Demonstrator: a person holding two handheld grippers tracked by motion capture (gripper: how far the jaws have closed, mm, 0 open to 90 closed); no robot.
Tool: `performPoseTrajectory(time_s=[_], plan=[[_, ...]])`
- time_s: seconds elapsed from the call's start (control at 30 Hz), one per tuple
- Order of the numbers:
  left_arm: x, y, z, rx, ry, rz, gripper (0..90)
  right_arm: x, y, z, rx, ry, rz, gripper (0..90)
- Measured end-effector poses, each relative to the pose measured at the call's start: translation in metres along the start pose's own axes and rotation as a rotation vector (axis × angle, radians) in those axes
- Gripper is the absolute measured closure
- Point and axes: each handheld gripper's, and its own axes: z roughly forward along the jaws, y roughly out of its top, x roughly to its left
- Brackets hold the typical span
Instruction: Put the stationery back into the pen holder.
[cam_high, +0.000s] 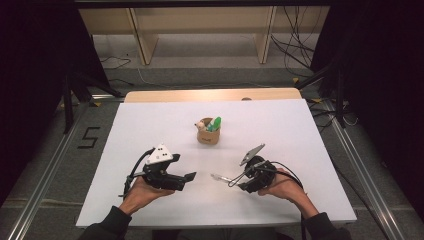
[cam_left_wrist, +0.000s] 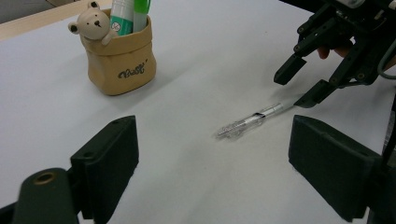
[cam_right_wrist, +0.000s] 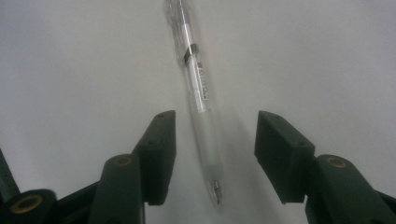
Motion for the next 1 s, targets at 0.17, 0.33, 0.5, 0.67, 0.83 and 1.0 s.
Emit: performPoseTrajectory(time_s=[0.17, 0.33, 0.5, 0.67, 0.83, 1.0], plan=[[-0.003, 0.001, 0.0, 0.006, -0.007, 0.005, 15.6, 0.0, 0.003, 0.004, 0.028, -0.002, -0.012, 60.1], [-0.004, 0.0, 0.0, 0.008, -0.011, 0.008, 15.5, 0.002, 0.006, 0.007, 0.058, -0.002, -0.039, 65.5], [-0.003, -0.001, -0.001, 0.011, -0.01, 0.008, 15.5, 0.004, 0.008, 0.01, 0.078, -0.019, -0.061, 70.5], [-0.002, -0.001, -0.002, 0.01, -0.007, 0.0, 15.5, 0.005, 0.01, 0.011, 0.108, -0.018, -0.066, 75.1], [-0.003, -0.002, -0.002, 0.012, -0.007, 0.005, 15.6, 0.007, 0.012, 0.012, 0.129, -0.02, -0.075, 77.7], [-0.002, -0.002, -0.002, 0.01, -0.005, 0.004, 15.6, 0.009, 0.015, 0.013, 0.145, -0.037, -0.109, 79.4]])
